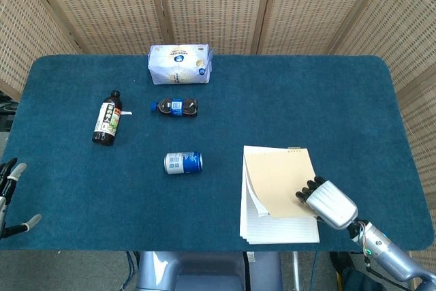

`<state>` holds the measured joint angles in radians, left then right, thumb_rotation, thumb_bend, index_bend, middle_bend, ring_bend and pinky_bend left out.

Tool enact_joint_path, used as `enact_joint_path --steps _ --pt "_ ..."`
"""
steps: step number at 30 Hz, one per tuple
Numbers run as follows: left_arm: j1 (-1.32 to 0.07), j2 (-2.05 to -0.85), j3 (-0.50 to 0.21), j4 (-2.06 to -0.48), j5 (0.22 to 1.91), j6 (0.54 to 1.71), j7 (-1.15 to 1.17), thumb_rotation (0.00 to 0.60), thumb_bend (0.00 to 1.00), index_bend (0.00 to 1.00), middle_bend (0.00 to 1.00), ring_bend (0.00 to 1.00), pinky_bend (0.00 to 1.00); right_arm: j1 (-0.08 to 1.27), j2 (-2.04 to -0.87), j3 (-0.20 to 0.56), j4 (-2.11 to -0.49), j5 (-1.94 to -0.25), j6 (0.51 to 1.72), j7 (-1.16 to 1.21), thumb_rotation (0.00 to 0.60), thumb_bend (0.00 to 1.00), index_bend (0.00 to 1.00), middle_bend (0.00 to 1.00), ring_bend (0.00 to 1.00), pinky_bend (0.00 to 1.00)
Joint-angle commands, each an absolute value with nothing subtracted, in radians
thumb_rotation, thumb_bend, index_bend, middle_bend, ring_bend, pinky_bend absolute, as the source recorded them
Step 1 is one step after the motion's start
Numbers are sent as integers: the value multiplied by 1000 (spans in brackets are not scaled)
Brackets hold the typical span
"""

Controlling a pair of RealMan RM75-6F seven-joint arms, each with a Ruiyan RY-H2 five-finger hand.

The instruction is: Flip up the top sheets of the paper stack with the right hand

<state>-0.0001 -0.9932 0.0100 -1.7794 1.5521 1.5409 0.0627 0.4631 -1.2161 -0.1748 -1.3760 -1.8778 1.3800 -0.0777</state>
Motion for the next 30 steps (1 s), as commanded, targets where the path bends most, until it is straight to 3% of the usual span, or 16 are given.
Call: enact_joint_path --steps 1,11,20,25,30 --pt "0 -994 10 -1780 1551 1540 63 600 0 0 0 0 0 469 -1207 -159 -1394 -1869 1377 -74 600 569 685 640 487 460" --pt "-11 -993 -2 -1783 1520 1518 65 600 0 0 0 0 0 573 -1134 17 -1503 -1704 1260 -116 600 569 685 640 487 460" --pt "-36 -986 -21 -1791 1460 1466 67 600 0 0 0 0 0 755 -1092 160 -1494 -1470 935 -176 600 569 685 640 487 460" --pt "-64 -991 -42 -1794 1395 1414 86 600 0 0 0 0 0 871 -1220 225 -1305 -1299 775 -266 600 569 685 640 487 460" --pt "-83 -997 -59 -1794 1337 1381 112 600 0 0 0 0 0 946 -1340 229 -1109 -1223 698 -352 600 569 685 640 487 460"
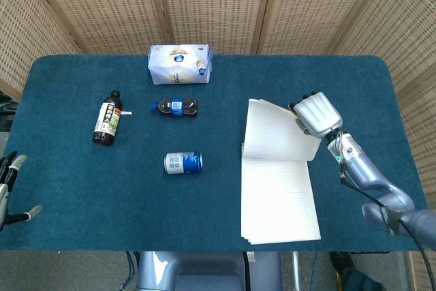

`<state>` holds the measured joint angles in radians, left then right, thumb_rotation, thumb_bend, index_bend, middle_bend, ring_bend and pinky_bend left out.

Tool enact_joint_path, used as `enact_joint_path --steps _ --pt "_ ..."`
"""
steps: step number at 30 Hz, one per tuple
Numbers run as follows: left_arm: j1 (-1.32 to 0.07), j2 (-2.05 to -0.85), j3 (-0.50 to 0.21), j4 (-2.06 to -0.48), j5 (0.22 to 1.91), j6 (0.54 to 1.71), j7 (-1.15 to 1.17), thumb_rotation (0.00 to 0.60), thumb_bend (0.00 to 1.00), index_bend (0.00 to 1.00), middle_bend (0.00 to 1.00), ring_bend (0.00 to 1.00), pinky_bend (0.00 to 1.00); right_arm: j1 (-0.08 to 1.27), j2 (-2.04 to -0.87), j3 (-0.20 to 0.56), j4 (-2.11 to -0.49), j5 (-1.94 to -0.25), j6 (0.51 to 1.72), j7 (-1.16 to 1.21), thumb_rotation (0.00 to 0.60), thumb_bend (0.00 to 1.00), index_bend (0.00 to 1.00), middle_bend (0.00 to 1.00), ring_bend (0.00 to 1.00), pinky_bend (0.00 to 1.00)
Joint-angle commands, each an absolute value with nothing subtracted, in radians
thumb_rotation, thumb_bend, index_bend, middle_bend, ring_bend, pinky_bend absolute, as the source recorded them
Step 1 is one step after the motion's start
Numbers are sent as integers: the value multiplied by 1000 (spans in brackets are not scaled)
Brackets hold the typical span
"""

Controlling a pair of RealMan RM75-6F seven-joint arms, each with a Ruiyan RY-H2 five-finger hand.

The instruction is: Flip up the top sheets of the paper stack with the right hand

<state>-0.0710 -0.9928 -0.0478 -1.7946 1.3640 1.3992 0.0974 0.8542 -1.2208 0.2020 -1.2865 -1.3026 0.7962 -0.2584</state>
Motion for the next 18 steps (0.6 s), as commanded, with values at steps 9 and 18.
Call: enact_joint_path --steps 9,18 --pt "-107 -1014 -81 -1777 1265 1345 135 600 0 0 0 0 0 1023 -1522 203 -775 -1157 554 -391 600 16 132 107 88 173" --pt "-117 -1021 -81 -1773 1256 1337 138 600 0 0 0 0 0 1019 -1620 203 -644 -1198 646 -299 600 0 0 0 0 0"
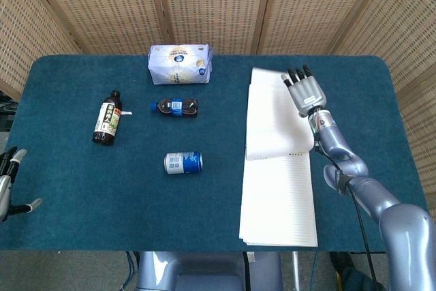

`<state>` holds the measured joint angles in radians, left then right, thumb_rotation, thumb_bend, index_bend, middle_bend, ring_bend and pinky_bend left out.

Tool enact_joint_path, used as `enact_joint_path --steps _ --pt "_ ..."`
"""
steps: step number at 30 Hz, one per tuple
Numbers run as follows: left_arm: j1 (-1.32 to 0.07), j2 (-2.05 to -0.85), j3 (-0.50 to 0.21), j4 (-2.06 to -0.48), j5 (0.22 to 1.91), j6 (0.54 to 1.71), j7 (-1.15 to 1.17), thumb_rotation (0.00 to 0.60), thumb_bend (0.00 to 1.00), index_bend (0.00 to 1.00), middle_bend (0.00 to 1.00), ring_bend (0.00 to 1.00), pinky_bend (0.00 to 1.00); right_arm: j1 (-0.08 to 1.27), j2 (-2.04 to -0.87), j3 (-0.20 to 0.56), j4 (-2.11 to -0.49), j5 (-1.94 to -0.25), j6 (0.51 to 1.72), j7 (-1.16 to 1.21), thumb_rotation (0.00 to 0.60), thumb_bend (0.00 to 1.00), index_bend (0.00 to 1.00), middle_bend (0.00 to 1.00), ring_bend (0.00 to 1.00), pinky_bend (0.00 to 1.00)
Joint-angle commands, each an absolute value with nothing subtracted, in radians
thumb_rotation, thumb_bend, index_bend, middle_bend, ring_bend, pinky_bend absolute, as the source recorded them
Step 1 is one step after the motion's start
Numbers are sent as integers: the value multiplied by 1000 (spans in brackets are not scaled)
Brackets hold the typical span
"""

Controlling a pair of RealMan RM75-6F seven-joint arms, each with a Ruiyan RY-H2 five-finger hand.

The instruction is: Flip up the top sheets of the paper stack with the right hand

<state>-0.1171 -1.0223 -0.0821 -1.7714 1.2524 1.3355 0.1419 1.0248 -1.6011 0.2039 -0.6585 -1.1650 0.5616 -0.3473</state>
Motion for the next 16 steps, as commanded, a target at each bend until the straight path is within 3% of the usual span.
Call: enact_joint_path --steps 1,8,11,13,16 --pt "-117 -1020 -81 -1773 1258 1338 136 600 0 0 0 0 0 1015 -1619 205 -646 -1203 666 -293 600 0 0 0 0 0" --pt "-111 -1009 -74 -1768 1290 1352 104 600 0 0 0 0 0 928 -1519 220 -845 -1238 868 -252 600 0 0 0 0 0" --pt "-100 -1010 -70 -1752 1340 1391 72 600 0 0 0 0 0 729 -1351 180 -1164 -1286 1134 -218 600 0 0 0 0 0" --pt "-92 -1013 -63 -1736 1372 1412 48 600 0 0 0 0 0 639 -1263 148 -1325 -1303 1224 -211 600 0 0 0 0 0" --pt "-83 -1013 -56 -1721 1409 1436 16 600 0 0 0 0 0 531 -1197 101 -1444 -1334 1329 -180 600 0 0 0 0 0"
